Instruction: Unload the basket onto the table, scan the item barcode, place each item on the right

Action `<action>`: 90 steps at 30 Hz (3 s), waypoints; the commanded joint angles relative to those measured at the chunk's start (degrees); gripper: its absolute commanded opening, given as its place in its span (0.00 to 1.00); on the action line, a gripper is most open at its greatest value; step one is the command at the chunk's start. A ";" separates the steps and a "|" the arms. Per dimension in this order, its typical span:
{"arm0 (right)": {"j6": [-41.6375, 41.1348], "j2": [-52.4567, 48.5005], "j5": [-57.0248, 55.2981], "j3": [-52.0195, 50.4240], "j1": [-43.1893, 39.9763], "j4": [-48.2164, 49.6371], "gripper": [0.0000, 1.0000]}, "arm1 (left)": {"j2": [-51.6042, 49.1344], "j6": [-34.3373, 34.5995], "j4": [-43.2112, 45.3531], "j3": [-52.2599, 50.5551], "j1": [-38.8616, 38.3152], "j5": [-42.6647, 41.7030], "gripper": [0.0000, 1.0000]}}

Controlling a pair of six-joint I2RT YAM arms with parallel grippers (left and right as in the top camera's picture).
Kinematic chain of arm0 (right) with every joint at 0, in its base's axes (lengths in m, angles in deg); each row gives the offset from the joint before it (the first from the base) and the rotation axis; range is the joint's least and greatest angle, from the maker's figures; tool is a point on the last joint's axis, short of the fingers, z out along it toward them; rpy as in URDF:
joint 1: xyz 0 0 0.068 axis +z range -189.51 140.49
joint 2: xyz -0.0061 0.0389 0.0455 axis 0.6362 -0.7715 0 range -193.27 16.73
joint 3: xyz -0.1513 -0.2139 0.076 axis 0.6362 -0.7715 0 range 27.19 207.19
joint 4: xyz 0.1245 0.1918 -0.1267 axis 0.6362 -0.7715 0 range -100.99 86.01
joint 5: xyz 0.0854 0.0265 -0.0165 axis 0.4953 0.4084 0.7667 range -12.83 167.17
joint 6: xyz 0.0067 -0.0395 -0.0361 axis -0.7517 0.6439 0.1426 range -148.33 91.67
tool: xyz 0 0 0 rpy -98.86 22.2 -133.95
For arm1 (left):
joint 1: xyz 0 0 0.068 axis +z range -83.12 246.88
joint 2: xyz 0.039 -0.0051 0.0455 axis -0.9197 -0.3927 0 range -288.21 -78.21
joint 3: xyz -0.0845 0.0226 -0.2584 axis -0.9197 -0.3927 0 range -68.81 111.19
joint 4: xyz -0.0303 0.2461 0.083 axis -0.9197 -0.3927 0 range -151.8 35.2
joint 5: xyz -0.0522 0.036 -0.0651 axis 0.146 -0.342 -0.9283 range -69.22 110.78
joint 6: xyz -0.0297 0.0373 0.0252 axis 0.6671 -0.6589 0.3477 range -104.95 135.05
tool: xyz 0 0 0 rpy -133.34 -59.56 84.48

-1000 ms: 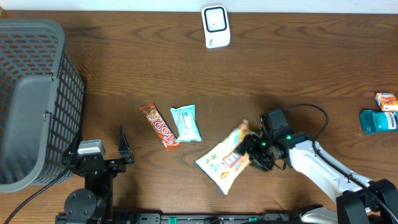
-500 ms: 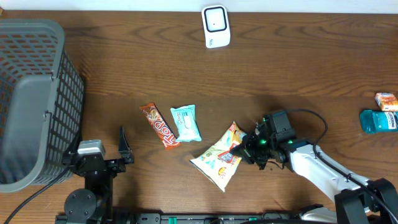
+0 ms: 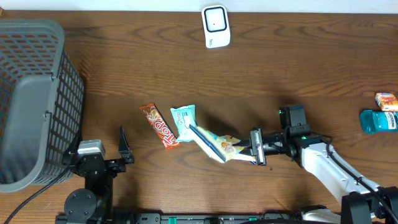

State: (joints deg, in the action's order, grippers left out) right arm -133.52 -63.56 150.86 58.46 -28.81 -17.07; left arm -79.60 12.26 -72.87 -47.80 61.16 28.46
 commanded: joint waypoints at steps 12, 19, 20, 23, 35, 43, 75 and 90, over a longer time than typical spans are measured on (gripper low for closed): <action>-12.28 0.76 12.59 1.44 -6.82 0.28 0.01 | 0.07 0.31 0.04 0.04 0.28 0.28 0.98; -12.22 -2.08 10.97 1.44 -13.46 -8.52 0.01 | 0.07 0.31 0.04 0.04 0.28 0.28 0.98; -12.20 -2.86 12.17 1.44 -14.12 -9.29 0.01 | 0.07 0.31 0.04 0.04 0.28 0.28 0.98; -12.22 -5.07 15.69 1.68 -14.64 -10.10 0.01 | 0.07 0.31 0.04 0.04 0.28 0.28 0.98; -12.20 -13.44 15.80 6.01 -14.78 -19.71 0.01 | 0.07 0.31 0.04 0.04 0.28 0.28 0.98; -10.21 -13.40 15.78 6.14 -14.71 -19.67 0.01 | 0.07 0.31 0.04 0.04 0.28 0.28 0.98; 12.81 -7.89 -79.08 6.14 2.97 40.24 0.01 | 0.07 0.31 0.04 0.04 0.28 0.28 0.98; 26.64 -37.46 -86.93 40.26 8.11 49.11 0.01 | 0.07 0.31 0.04 0.04 0.28 0.28 0.98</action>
State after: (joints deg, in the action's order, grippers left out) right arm -110.33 -95.93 62.49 90.17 -20.53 31.56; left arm -79.60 12.29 -72.89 -47.80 61.16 28.46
